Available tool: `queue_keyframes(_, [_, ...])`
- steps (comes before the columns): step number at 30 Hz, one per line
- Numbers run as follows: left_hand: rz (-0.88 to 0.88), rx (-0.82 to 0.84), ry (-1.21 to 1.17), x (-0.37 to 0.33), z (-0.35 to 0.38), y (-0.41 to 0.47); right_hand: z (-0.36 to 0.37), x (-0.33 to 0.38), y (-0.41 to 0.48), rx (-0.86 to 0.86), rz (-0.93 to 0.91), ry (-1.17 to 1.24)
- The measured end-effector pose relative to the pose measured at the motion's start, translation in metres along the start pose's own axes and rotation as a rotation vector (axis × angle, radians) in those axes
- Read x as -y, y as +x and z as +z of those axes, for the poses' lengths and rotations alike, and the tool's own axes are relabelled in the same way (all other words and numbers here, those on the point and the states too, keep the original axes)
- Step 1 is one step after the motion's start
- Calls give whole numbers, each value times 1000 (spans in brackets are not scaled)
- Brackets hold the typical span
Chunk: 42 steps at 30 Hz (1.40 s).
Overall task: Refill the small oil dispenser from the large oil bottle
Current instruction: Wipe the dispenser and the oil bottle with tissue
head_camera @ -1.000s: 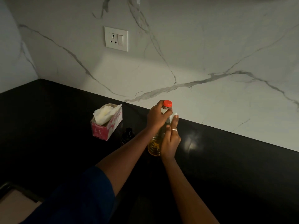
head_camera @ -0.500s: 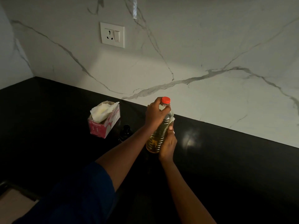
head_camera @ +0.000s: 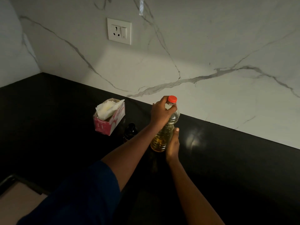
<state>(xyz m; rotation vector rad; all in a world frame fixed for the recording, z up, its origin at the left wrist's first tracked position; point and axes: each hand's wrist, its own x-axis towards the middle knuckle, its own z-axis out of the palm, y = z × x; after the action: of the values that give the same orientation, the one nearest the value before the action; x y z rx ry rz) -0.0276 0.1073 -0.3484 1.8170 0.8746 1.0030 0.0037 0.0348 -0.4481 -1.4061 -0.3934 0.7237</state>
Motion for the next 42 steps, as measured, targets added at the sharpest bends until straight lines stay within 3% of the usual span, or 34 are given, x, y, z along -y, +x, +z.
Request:
queue_keyframes(12, [-6, -3, -13, -1, 0, 0, 19, 15, -8, -45, -161, 64])
queue_keyframes(19, [16, -14, -20, -3, -2, -3, 4, -1, 14, -23, 49, -41])
queue_keyframes(25, [12, -11, -12, -3, 0, -3, 9, -31, -5, -187, 172, -54])
queue_keyframes(33, [15, -21, -13, -2, -3, -4, 25, -9, -3, -287, 49, 103])
queue_keyframes(42, [38, -44, -48, 0, -2, -5, -7, 1, 29, -312, 221, 150])
